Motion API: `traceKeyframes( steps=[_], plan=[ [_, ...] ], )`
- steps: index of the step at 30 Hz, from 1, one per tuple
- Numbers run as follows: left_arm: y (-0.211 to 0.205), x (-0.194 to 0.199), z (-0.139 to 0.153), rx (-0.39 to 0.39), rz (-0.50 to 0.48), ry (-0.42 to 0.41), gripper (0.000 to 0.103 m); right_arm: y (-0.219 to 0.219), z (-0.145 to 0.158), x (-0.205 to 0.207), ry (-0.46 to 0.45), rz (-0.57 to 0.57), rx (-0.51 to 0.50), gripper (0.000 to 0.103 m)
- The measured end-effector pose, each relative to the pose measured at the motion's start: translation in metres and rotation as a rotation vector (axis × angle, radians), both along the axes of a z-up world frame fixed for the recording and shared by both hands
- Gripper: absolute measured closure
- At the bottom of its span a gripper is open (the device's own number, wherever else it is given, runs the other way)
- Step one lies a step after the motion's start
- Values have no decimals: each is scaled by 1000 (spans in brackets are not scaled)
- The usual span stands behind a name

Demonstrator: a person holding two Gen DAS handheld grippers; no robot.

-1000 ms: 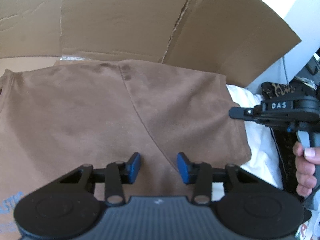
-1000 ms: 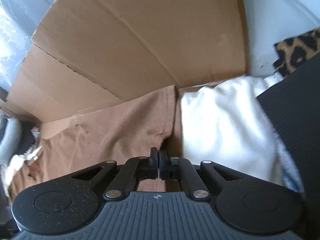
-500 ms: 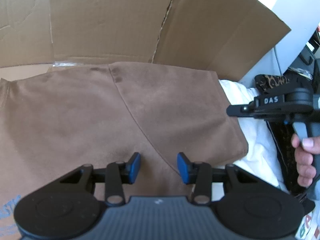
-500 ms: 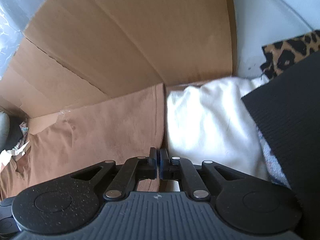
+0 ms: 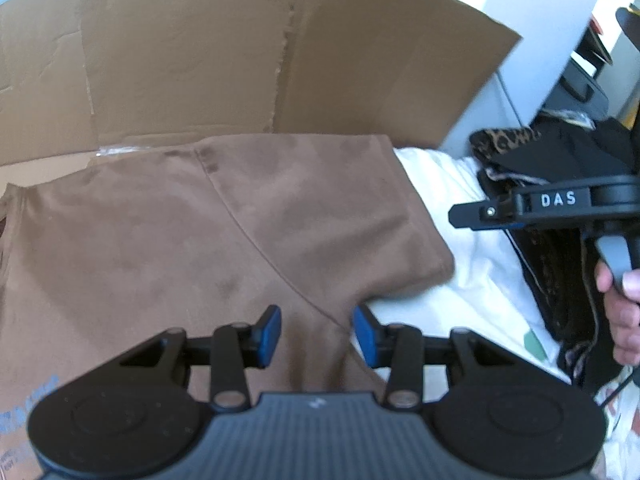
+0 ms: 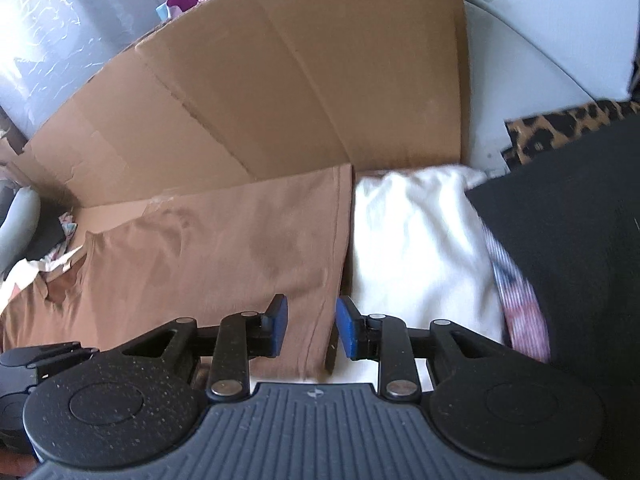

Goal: Fold clothes

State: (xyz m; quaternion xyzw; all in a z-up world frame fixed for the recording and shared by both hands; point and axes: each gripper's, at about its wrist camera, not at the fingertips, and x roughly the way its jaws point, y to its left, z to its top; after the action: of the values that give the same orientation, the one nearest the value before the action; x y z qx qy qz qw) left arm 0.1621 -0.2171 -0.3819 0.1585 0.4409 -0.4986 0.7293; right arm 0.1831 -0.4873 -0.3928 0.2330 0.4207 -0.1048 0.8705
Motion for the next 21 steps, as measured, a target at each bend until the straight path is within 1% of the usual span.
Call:
traceKeyframes(
  steps=[2,4,5,7,13,16,18,21],
  plan=[
    [-1,-6,-1,8,-16,-7,67,3,-3,-9,6,-11,20,69],
    [-3,-8,-4,15,-25,-1,79,7,-9,-17,15,-21,54,69],
    [-4,-9,-5,17,-24,5,82,9,-13,-19,23,-24,67,69],
    [-6,-9,-8,18,-22,20,86,12,-20,-22,31,-32,102,69],
    [-14,-12,-15,43,-27,16,86,16,-40,-23,34,-58,215,69],
    [-15,-14,-19,51,-27,10,84,15,-48,-20,29,-90,268,66],
    [-16,-15,-22,56,-32,1,84,14,-53,-18,37,-112,283,65],
    [-17,-17,-26,54,-34,-9,81,9,-60,-20,26,-166,340,65]
  ],
)
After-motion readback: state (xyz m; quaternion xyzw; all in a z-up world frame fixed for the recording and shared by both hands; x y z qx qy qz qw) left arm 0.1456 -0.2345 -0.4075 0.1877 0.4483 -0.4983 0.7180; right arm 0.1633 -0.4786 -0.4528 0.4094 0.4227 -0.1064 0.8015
